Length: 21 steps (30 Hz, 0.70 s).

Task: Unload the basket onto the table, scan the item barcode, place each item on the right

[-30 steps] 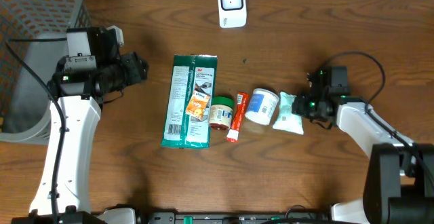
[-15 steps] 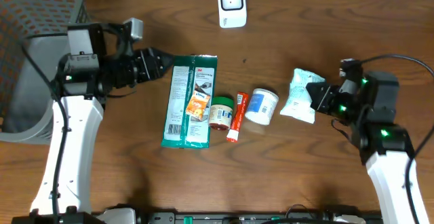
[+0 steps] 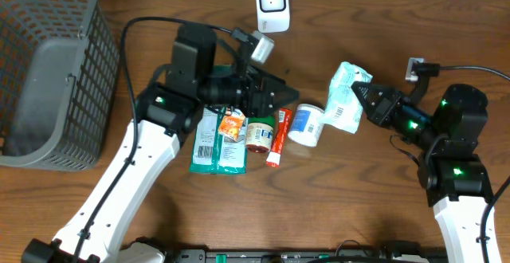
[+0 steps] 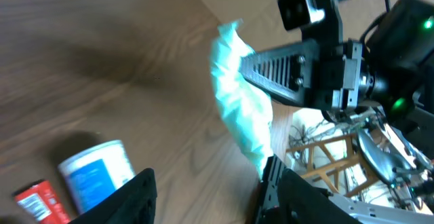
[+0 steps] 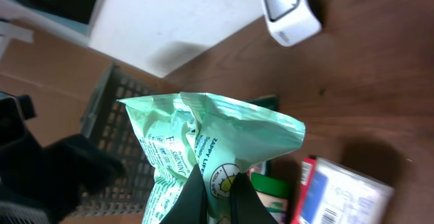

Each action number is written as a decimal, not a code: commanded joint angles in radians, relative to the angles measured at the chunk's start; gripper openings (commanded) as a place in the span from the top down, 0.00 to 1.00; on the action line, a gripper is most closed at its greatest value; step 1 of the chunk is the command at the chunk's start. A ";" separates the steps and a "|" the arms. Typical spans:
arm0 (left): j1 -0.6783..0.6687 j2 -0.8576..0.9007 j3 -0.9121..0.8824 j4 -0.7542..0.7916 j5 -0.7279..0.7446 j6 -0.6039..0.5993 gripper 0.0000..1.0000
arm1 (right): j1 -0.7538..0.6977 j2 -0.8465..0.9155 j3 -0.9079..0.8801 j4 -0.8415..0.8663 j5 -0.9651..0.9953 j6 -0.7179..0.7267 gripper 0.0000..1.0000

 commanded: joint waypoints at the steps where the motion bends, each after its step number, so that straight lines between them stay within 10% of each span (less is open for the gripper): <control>1: -0.056 0.004 0.007 0.008 -0.060 0.007 0.42 | 0.030 -0.006 0.014 0.053 -0.030 0.075 0.99; 21: -0.142 0.004 0.007 0.023 -0.132 0.029 0.41 | 0.157 -0.006 0.014 0.170 0.099 0.143 0.99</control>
